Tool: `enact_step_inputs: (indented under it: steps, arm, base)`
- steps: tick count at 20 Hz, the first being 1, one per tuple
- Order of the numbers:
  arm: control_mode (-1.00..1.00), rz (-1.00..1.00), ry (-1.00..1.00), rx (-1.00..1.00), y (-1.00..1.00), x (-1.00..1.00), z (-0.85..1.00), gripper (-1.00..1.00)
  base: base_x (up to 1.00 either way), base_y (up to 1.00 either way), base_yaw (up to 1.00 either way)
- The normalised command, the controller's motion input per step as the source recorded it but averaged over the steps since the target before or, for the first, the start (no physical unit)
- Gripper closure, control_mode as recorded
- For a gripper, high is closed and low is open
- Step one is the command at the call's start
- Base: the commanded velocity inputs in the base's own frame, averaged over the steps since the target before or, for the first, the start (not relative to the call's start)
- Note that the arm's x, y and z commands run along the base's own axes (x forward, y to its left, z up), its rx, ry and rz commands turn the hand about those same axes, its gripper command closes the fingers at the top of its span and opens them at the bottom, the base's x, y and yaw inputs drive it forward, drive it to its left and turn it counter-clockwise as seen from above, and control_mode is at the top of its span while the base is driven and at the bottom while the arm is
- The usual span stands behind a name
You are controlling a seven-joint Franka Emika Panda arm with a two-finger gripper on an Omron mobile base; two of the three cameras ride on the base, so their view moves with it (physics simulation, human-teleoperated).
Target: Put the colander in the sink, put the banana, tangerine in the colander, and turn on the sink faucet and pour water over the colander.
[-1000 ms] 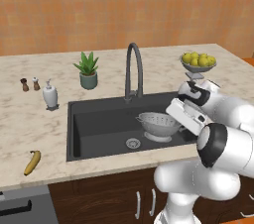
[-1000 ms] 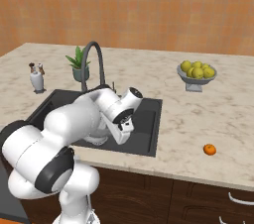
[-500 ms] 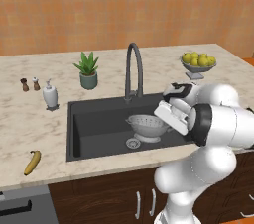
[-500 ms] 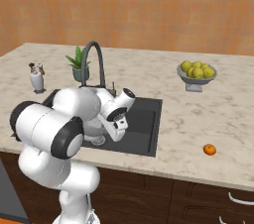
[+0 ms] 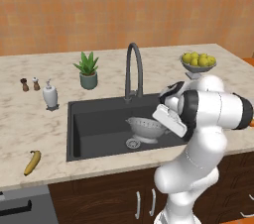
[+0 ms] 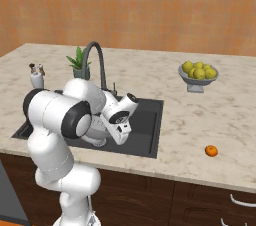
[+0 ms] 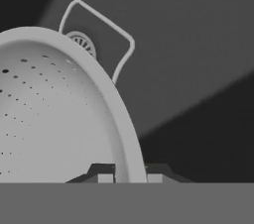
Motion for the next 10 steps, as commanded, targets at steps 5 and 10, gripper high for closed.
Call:
enact_step_inputs:
  steps: [5, 10]
  arm:
    - [-1.00, 0.00, 0.00, 0.00, 0.04, 0.30, -0.35, 1.00]
    - [-1.00, 0.00, 0.00, 0.00, 0.09, 0.28, -0.40, 1.00]
  base:
    - [0.00, 0.00, 0.00]
    - [0.00, 0.00, 0.00]
